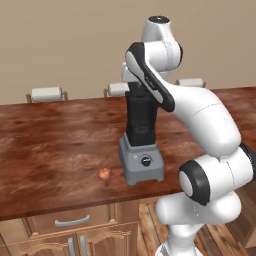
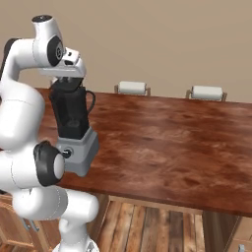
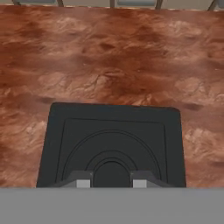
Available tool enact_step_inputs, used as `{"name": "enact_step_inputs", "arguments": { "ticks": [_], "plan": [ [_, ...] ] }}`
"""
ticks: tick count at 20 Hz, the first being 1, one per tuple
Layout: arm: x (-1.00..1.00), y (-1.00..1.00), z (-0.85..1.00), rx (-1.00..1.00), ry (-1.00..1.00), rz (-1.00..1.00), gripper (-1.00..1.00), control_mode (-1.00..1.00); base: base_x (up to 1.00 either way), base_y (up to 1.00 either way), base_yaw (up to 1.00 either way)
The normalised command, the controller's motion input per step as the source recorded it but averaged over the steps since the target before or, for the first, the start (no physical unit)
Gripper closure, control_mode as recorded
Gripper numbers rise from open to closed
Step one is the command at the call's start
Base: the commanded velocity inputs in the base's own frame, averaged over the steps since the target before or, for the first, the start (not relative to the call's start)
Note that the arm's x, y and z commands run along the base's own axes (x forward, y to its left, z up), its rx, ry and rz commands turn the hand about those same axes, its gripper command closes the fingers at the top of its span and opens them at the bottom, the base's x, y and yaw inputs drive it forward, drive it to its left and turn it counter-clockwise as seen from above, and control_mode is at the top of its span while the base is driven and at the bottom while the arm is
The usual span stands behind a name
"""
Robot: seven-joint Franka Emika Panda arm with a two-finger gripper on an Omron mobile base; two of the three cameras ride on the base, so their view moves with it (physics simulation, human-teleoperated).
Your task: Open the blender lid, put the peach in the blender, close the lid, and start the blender.
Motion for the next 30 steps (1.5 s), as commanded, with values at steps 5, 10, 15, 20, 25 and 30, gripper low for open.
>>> {"name": "enact_step_inputs", "arguments": {
  "ticks": [5, 10, 15, 20, 25, 30],
  "plan": [
    [-0.08, -0.12, 0.68, 0.0, -0.19, 0.0, 1.0, -1.0, 0.0, 0.0, 0.0],
    [-0.33, -0.43, 0.02, 0.0, -0.05, -0.03, 1.0, -1.0, 0.0, 0.0, 0.0],
    [-0.4, -0.88, -0.23, 0.05, 0.0, -0.04, 1.0, -1.0, 0.0, 0.0, 0.0],
    [-0.54, -1.0, -0.06, 0.09, 0.0, -0.04, 1.0, -1.0, 0.0, 0.0, 0.0],
    [-0.38, -1.0, -0.27, 0.1, 0.0, -0.05, 1.0, -1.0, 0.0, 0.0, 0.0],
    [-0.04, -0.87, -0.87, 0.04, 0.08, -0.02, 1.0, -1.0, 0.0, 0.0, 0.0]
  ]
}}
